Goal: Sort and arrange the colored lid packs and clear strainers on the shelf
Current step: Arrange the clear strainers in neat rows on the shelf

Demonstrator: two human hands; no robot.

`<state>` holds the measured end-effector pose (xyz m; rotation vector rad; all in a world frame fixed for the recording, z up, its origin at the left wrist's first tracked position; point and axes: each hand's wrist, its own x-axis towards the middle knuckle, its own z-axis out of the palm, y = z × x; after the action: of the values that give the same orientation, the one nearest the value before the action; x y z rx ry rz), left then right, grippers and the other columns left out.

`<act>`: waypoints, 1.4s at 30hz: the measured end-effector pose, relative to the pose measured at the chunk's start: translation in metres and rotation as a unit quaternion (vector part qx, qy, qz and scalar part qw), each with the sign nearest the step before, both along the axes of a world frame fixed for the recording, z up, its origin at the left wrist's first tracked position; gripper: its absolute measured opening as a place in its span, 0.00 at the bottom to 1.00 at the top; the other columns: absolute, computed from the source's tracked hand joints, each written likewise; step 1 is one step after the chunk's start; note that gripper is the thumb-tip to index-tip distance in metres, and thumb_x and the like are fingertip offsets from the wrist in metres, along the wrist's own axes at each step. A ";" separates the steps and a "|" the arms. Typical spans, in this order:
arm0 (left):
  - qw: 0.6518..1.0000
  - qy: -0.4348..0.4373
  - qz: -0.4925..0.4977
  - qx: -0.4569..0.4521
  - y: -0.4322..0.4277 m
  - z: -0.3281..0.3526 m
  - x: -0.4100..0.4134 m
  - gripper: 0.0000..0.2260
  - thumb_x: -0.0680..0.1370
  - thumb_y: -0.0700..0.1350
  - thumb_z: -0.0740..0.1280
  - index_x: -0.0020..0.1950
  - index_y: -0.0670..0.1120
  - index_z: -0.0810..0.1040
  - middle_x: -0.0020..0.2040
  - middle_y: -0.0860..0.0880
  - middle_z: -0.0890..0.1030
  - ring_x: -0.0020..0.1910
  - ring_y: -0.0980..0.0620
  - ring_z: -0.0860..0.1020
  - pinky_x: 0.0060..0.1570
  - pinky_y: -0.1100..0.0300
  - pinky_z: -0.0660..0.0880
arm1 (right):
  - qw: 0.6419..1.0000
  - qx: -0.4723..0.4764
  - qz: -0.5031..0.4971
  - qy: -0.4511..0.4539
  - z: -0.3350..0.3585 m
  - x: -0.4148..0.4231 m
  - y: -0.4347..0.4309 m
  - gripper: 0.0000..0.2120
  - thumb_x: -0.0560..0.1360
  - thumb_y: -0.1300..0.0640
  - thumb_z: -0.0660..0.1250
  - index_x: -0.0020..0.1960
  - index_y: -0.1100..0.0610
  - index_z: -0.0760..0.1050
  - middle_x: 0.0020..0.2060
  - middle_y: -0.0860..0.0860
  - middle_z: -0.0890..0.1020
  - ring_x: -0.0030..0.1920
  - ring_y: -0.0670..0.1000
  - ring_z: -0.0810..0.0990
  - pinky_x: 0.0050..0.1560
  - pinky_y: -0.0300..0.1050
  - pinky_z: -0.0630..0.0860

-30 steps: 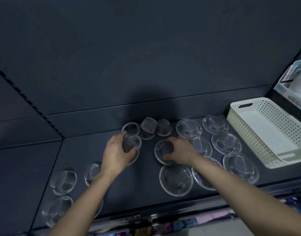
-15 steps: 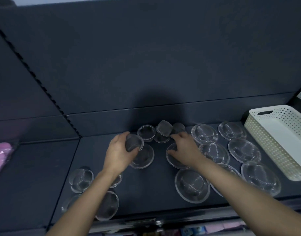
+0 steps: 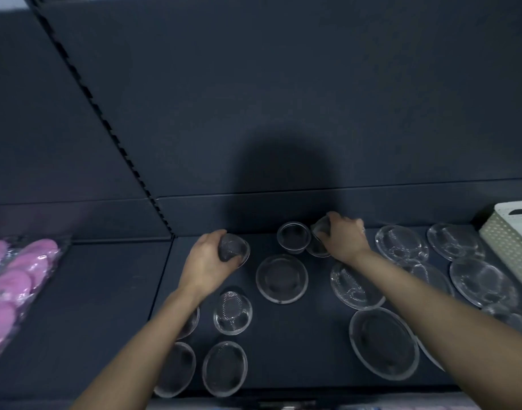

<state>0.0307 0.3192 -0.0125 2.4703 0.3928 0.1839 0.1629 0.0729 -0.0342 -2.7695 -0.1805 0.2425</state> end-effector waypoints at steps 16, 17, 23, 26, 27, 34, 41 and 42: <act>0.999 0.031 0.038 -0.012 0.080 -0.018 0.000 0.19 0.68 0.47 0.75 0.55 0.48 0.72 0.50 0.50 0.75 0.49 0.51 0.74 0.48 0.62 0.68 | 0.966 0.167 0.127 -0.153 0.020 -0.063 0.098 0.29 0.67 0.56 0.75 0.65 0.60 0.71 0.60 0.57 0.75 0.60 0.58 0.71 0.63 0.47 0.66; 0.999 0.035 0.040 -0.013 0.085 -0.020 0.000 0.19 0.68 0.46 0.75 0.55 0.47 0.72 0.50 0.50 0.75 0.49 0.51 0.74 0.48 0.61 0.68 | 0.968 0.174 0.138 -0.121 0.018 -0.065 0.108 0.30 0.67 0.56 0.75 0.67 0.60 0.70 0.60 0.57 0.74 0.61 0.57 0.71 0.64 0.45 0.65; 0.998 0.044 0.031 -0.011 0.106 -0.032 0.006 0.22 0.69 0.45 0.74 0.60 0.46 0.73 0.53 0.48 0.76 0.52 0.49 0.75 0.50 0.60 0.71 | 0.979 0.163 0.121 -0.022 -0.003 -0.060 0.149 0.30 0.69 0.55 0.74 0.67 0.59 0.69 0.61 0.57 0.74 0.61 0.56 0.73 0.63 0.44 0.68; 0.999 0.044 0.019 -0.014 0.110 -0.037 0.012 0.24 0.69 0.45 0.74 0.63 0.45 0.73 0.55 0.47 0.76 0.54 0.48 0.75 0.52 0.59 0.72 | 0.983 0.142 0.113 -0.002 -0.013 -0.059 0.162 0.29 0.69 0.54 0.73 0.67 0.59 0.69 0.61 0.57 0.73 0.62 0.57 0.72 0.63 0.45 0.68; 0.999 0.038 0.014 -0.009 0.111 -0.039 0.013 0.23 0.69 0.44 0.74 0.62 0.45 0.73 0.55 0.47 0.76 0.54 0.48 0.75 0.52 0.59 0.72 | 0.984 0.139 0.110 -0.001 -0.016 -0.058 0.166 0.29 0.69 0.54 0.73 0.67 0.59 0.70 0.61 0.57 0.73 0.62 0.57 0.72 0.63 0.44 0.68; 0.999 0.027 -0.009 0.024 0.119 -0.047 0.018 0.23 0.68 0.42 0.74 0.62 0.45 0.73 0.56 0.45 0.76 0.56 0.45 0.74 0.52 0.57 0.71 | 0.988 0.091 0.122 -0.022 -0.026 -0.056 0.181 0.29 0.71 0.54 0.72 0.68 0.58 0.67 0.62 0.57 0.70 0.62 0.58 0.69 0.65 0.46 0.66; 0.999 0.040 -0.004 0.028 0.120 -0.049 0.017 0.26 0.70 0.44 0.74 0.66 0.46 0.71 0.59 0.45 0.73 0.58 0.45 0.73 0.56 0.56 0.71 | 0.985 0.120 0.127 -0.010 -0.020 -0.058 0.176 0.31 0.72 0.56 0.72 0.71 0.59 0.64 0.65 0.57 0.68 0.66 0.57 0.68 0.67 0.45 0.65; 0.999 0.037 -0.001 0.031 0.119 -0.048 0.017 0.27 0.70 0.45 0.74 0.67 0.45 0.70 0.61 0.45 0.73 0.60 0.45 0.72 0.57 0.55 0.71 | 0.984 0.120 0.132 -0.023 -0.018 -0.059 0.172 0.30 0.72 0.56 0.71 0.71 0.59 0.65 0.65 0.57 0.68 0.66 0.57 0.69 0.67 0.45 0.65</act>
<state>0.0473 0.4382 -0.0610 2.5434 0.4210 0.1040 0.1037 0.2447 -0.0521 -2.5080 -0.5545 0.2080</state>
